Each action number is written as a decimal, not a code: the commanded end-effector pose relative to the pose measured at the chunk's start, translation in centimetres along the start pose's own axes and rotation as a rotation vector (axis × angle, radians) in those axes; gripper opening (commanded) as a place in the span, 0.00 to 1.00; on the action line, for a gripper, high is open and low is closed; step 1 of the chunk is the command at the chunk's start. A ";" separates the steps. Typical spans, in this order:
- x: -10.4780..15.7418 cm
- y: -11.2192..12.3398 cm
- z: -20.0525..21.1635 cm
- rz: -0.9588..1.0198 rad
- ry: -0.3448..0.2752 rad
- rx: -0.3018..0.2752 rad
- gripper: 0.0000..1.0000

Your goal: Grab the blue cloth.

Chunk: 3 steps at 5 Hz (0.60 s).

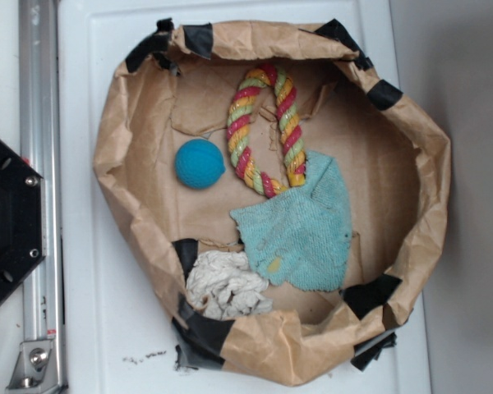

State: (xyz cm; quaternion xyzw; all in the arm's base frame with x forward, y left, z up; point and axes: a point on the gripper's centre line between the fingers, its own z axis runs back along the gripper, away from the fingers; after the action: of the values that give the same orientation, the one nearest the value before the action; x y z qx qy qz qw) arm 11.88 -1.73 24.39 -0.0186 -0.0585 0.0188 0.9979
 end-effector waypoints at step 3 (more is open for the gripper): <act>8.6 3.0 -7.8 0.029 -0.071 0.132 1.00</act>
State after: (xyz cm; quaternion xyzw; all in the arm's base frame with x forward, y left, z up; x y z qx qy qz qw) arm 20.97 0.76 16.57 0.0420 -0.0736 0.0278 0.9960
